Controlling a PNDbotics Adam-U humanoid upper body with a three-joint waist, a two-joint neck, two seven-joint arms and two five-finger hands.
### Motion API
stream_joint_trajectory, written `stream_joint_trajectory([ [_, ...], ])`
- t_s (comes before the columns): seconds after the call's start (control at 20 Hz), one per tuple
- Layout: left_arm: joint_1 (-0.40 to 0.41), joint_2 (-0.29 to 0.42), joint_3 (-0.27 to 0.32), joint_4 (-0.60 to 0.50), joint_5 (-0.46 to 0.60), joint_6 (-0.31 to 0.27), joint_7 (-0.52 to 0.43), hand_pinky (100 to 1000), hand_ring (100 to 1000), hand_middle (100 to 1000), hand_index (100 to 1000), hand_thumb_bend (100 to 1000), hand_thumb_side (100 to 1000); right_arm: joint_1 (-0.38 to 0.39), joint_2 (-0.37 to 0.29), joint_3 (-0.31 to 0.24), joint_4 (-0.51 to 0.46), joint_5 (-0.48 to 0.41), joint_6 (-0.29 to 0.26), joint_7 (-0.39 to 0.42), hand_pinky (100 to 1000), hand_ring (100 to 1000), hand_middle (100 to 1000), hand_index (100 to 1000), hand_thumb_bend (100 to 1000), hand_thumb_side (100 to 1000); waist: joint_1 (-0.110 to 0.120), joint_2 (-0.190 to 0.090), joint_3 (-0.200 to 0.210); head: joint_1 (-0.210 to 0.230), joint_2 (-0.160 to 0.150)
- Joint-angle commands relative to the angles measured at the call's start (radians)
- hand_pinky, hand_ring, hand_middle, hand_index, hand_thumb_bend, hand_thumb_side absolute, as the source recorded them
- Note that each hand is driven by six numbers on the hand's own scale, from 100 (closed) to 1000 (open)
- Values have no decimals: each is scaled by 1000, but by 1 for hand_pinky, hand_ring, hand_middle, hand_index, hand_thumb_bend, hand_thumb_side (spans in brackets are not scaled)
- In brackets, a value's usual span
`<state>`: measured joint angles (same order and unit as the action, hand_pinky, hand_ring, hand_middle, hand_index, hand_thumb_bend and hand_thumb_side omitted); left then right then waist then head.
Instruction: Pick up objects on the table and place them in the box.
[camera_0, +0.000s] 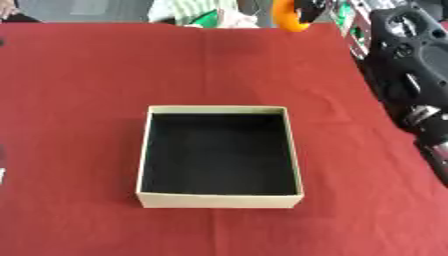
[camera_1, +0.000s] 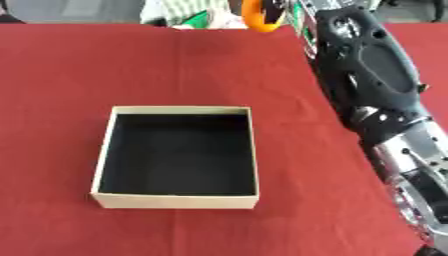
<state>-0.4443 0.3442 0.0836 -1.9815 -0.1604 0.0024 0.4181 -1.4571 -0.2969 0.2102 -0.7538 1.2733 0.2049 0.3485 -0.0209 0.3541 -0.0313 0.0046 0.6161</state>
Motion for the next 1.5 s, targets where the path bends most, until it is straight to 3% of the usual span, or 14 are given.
stream_joint_trajectory([
  [0.05, -8, 22, 8, -18, -4, 1, -2, 445, 657, 695, 844, 168, 677, -28, -64, 33, -92, -44, -32, 26, 555, 483, 258, 307, 100, 100, 0, -34, -5, 8, 12],
  [0.4, -9, 32, 9, -18, -12, 1, -3, 447, 657, 696, 843, 171, 675, 8, -157, 113, -258, -145, -111, 55, 556, 484, 262, 307, 100, 100, -9, -48, -19, 31, 27],
  [0.85, -6, 35, 10, -18, -17, 1, -1, 447, 658, 697, 843, 170, 676, 113, -255, 207, -491, -289, -247, 26, 556, 480, 272, 317, 100, 100, -13, -55, -31, 37, 38],
  [1.15, -5, 37, 10, -18, -18, 2, -1, 448, 659, 697, 843, 170, 675, 185, -303, 263, -648, -386, -269, 20, 560, 481, 278, 326, 100, 100, -10, -57, -35, 39, 40],
  [1.3, -5, 35, 8, -18, -17, 2, -4, 448, 659, 697, 843, 169, 677, 206, -317, 286, -723, -432, -250, 40, 559, 481, 279, 327, 100, 100, -9, -57, -35, 37, 41],
  [1.35, -4, 36, 8, -18, -18, 3, -6, 448, 659, 698, 843, 169, 678, 225, -345, 289, -837, -489, -207, 74, 559, 481, 280, 327, 100, 100, -9, -57, -36, 38, 41],
  [1.45, -4, 36, 8, -18, -18, 4, -7, 448, 659, 697, 843, 168, 678, 263, -409, 278, -1099, -606, -53, 192, 560, 481, 282, 329, 100, 101, -10, -57, -35, 35, 40],
  [1.5, -5, 35, 8, -18, -17, 4, -8, 448, 659, 698, 844, 168, 678, 269, -423, 275, -1174, -646, 7, 242, 560, 481, 283, 331, 100, 107, -11, -57, -34, 33, 39],
])
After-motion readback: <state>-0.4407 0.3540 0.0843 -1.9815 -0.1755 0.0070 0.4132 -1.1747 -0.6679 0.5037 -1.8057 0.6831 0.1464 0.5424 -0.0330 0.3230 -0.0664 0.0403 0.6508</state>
